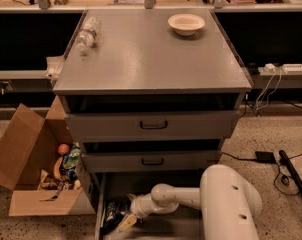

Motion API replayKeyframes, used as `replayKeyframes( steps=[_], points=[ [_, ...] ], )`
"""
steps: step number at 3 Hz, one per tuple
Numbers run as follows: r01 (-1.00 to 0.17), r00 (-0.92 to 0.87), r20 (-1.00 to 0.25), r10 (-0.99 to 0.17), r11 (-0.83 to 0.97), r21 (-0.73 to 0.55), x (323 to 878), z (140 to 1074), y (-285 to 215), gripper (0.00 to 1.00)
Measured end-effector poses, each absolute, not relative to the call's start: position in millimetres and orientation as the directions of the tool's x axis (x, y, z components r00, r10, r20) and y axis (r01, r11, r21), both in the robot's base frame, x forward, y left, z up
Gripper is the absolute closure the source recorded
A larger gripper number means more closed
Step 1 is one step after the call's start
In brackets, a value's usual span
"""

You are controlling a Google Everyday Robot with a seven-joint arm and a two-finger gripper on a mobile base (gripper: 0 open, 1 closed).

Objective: Pick blue chip bag from bottom drawer and place on counter

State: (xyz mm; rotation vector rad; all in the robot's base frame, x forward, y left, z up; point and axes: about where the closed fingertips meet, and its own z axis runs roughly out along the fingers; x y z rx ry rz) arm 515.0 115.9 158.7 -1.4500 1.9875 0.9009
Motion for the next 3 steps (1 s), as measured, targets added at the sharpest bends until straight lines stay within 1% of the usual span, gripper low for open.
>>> replayKeyframes(
  steps=[1, 2, 3],
  points=[
    [-0.945, -0.323, -0.722, -0.612, 0.245, 0.215, 521, 140, 107, 0.14],
    [-0.939, -0.339, -0.720, -0.605, 0.270, 0.214, 525, 129, 100, 0.37],
    [-0.936, -0.341, -0.750, -0.567, 0.281, 0.214, 523, 126, 95, 0.62]
  ],
)
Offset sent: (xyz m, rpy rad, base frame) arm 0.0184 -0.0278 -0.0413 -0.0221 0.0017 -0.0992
